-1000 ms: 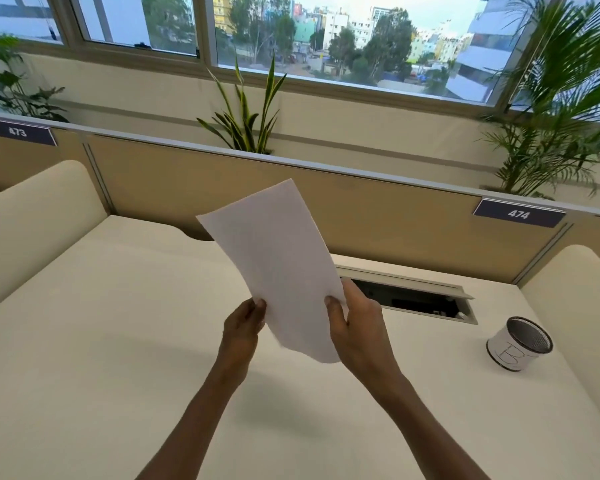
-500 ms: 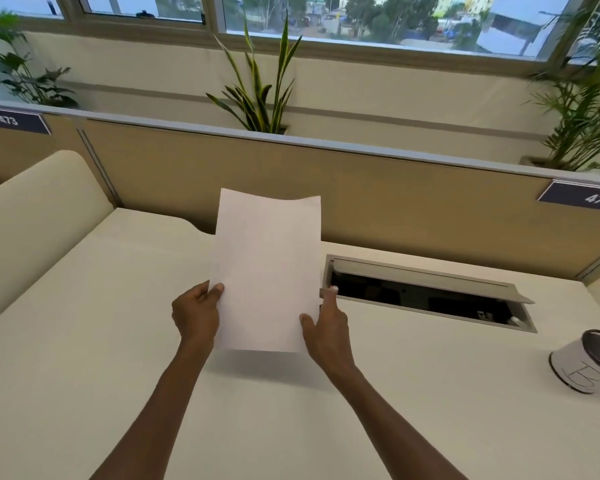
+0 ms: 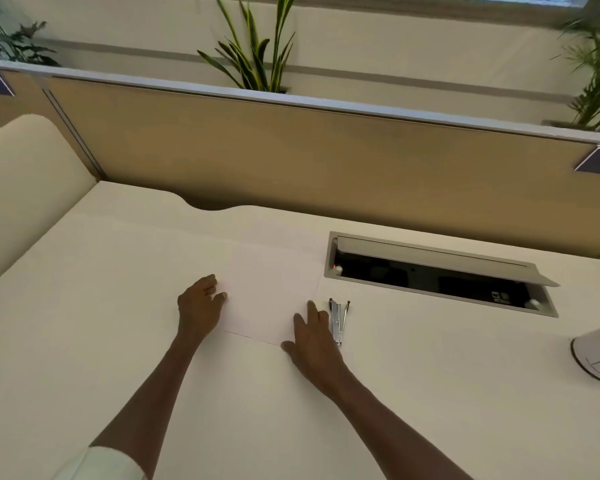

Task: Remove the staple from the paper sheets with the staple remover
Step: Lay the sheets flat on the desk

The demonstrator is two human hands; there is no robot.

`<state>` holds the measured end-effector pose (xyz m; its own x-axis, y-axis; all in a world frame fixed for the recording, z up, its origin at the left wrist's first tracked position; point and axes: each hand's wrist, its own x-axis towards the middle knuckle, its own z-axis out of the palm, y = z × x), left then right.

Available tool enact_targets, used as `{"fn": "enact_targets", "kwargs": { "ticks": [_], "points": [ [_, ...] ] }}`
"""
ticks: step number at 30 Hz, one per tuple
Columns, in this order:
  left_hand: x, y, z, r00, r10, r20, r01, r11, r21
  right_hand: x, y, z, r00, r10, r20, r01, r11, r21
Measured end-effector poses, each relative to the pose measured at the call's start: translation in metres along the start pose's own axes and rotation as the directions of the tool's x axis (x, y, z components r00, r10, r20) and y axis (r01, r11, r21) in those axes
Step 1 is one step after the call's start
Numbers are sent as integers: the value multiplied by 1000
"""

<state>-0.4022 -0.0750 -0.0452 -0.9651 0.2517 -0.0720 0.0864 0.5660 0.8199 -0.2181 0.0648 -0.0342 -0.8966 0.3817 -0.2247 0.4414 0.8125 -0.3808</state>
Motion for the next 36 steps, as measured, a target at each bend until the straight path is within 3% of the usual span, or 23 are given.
{"fn": "enact_targets", "kwargs": {
  "ticks": [8, 15, 36],
  "points": [
    [-2, -15, 3, 979, 201, 42, -205, 953, 221, 21, -3, 2, 999, -32, -17, 31, 998, -58],
    [19, -21, 9, 962, 223, 159, -257, 934, 247, 42, 3, -1, 1000, -12, -16, 10, 995, -102],
    [53, -25, 33, 946, 262, 190, -309, 905, 292, 74, 16, 2, 998, 9, -70, -18, 992, -127]
  ]
}}
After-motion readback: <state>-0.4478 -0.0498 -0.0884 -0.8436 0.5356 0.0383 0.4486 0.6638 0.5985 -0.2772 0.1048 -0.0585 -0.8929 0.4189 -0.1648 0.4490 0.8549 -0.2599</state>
